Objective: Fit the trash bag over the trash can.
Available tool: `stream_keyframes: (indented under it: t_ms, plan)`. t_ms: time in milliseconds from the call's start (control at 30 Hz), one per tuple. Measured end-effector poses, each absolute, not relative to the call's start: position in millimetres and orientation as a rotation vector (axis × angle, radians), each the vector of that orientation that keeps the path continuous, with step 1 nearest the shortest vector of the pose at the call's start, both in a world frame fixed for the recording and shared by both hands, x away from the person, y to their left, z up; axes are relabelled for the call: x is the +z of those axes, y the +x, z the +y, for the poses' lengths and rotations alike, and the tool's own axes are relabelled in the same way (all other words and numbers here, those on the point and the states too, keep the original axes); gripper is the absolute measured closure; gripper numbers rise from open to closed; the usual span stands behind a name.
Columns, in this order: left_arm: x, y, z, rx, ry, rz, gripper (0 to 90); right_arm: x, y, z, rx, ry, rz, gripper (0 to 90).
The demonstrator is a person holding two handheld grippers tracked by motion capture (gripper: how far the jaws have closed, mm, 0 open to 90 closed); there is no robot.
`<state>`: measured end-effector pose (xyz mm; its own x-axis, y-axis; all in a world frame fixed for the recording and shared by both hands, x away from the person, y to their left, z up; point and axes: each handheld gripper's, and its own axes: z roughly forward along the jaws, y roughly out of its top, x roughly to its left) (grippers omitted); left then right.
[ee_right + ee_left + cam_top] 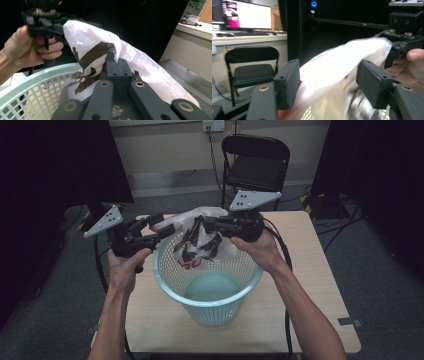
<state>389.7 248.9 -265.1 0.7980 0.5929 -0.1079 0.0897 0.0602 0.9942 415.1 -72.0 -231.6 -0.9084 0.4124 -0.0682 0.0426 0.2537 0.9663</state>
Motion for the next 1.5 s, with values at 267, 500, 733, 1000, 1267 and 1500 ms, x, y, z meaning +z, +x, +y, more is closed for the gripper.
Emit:
stream_keyframes:
  t_ms: [267, 500, 733, 1000, 1267, 1500]
  plan:
    - [-292, 404, 253, 0.338, 1.48, 0.619, 51.8, -236, 417, -82, 1.731, 0.448, 2.203, 90.0]
    - [-277, 403, 257, 0.36, 1.451, 0.528, 89.7, -237, 413, -80, 1.723, 0.406, 2.235, 88.3]
    - [-276, 394, 257, 0.376, 1.454, 0.502, 90.0, -238, 409, -82, 1.689, 0.412, 2.237, 59.4]
    - [-292, 373, 278, 0.407, 1.444, 0.521, 90.0, -237, 399, -79, 1.62, 0.414, 2.257, 33.3]
    - [-286, 375, 269, 0.434, 1.488, 0.518, 90.0, -228, 382, -61, 1.702, 0.329, 2.268, 30.8]
    - [-269, 386, 244, 0.441, 1.524, 0.497, 90.0, -230, 386, -25, 1.701, 0.326, 2.325, 28.1]
